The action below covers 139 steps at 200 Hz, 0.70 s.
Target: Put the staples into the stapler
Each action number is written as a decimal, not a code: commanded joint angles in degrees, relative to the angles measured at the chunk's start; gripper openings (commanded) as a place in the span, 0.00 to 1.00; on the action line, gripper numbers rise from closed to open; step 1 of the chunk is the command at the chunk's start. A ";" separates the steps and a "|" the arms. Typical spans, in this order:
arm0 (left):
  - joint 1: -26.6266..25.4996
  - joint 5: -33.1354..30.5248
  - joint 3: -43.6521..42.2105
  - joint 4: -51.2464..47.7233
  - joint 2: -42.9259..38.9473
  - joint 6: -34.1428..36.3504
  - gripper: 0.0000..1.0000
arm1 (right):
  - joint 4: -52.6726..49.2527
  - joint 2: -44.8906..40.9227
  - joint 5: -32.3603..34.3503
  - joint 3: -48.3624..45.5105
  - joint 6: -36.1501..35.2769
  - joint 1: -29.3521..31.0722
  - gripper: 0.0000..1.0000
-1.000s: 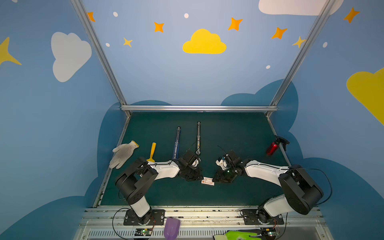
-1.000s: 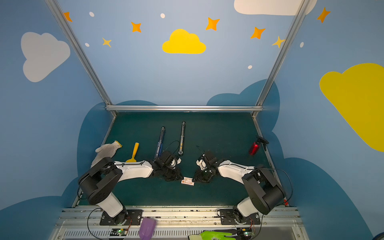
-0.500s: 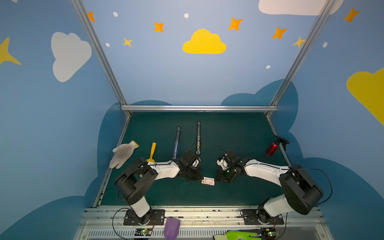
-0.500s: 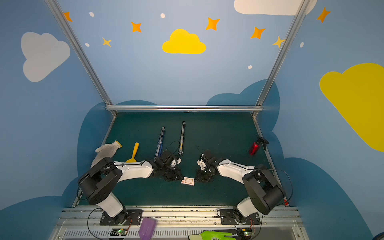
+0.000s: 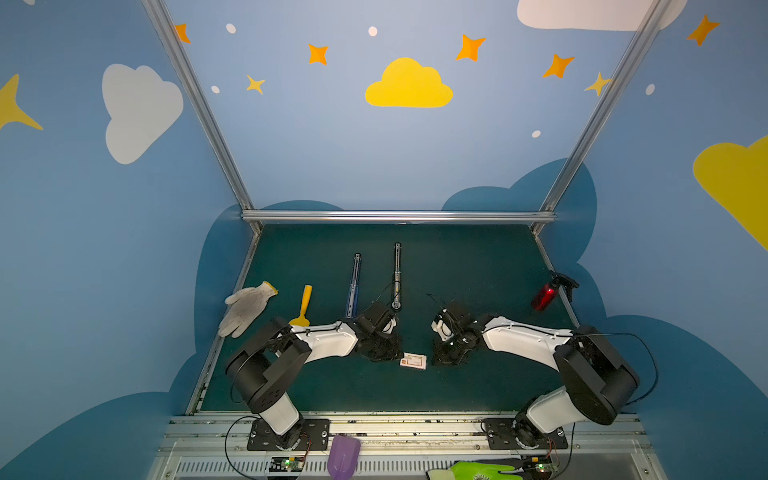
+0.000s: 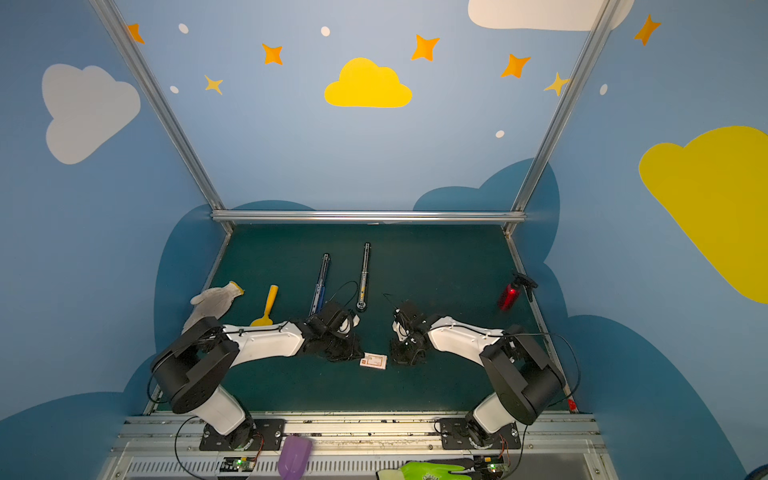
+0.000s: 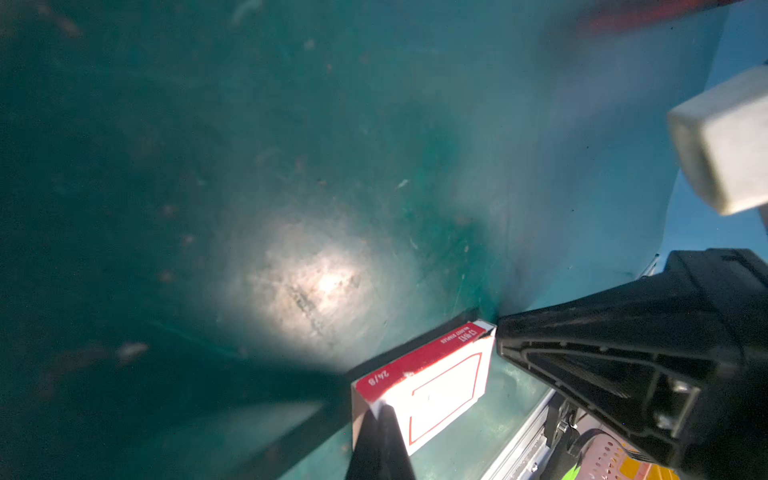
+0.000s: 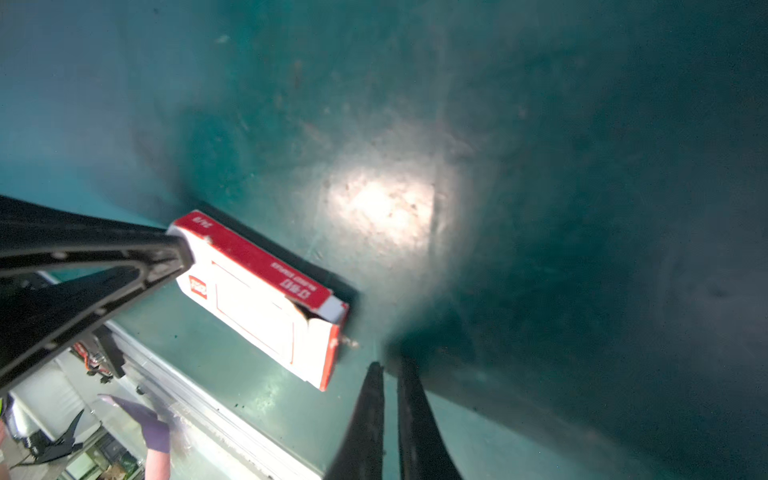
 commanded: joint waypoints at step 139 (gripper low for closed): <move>0.82 -2.89 -2.84 0.92 -2.41 -1.49 0.04 | 2.58 2.87 -3.82 4.48 0.80 3.07 0.33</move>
